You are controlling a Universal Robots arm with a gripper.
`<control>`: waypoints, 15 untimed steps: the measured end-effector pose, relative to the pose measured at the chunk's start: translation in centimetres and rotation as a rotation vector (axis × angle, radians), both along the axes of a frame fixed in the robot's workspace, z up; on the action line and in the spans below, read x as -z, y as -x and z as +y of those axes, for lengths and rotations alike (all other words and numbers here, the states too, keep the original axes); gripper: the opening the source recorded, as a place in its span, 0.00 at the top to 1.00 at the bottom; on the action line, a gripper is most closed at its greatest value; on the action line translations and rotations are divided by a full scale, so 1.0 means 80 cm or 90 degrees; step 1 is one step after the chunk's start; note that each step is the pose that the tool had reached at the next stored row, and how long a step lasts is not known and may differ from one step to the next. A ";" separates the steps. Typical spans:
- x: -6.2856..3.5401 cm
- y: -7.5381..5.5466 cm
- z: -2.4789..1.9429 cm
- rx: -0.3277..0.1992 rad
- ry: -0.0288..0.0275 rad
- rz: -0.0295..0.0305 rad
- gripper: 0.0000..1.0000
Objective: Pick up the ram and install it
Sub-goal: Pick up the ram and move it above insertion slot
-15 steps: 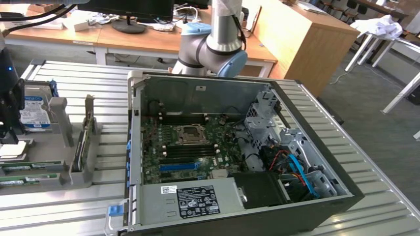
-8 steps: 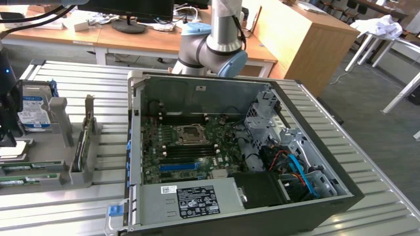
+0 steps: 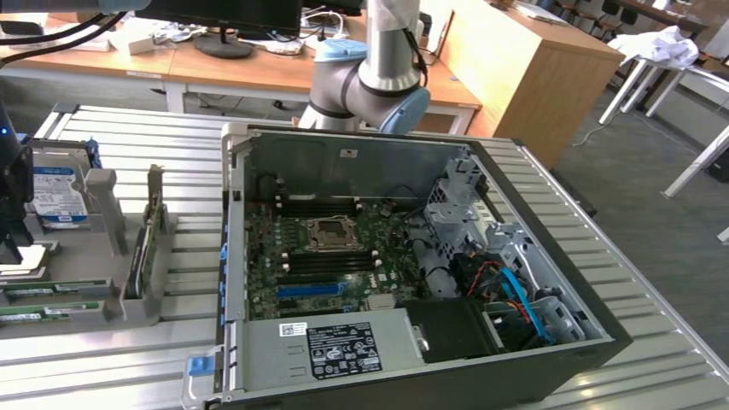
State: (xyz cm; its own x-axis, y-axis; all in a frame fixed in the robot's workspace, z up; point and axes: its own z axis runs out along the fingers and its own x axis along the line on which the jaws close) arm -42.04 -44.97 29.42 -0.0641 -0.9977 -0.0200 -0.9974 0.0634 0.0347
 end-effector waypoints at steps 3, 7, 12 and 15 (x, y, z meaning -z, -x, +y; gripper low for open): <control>0.000 0.000 -0.0035 0.000 0.0000 0.0001 0.70; 0.000 0.000 -0.0053 0.000 0.0000 0.0000 0.70; 0.005 0.000 -0.0056 0.000 0.0000 0.0000 0.70; 0.012 0.000 -0.0060 0.000 0.0000 0.0000 0.70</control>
State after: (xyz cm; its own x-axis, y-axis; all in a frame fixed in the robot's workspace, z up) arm -42.06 -45.45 28.47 -0.0642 -0.9977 -0.0200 -0.9974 0.0635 0.0347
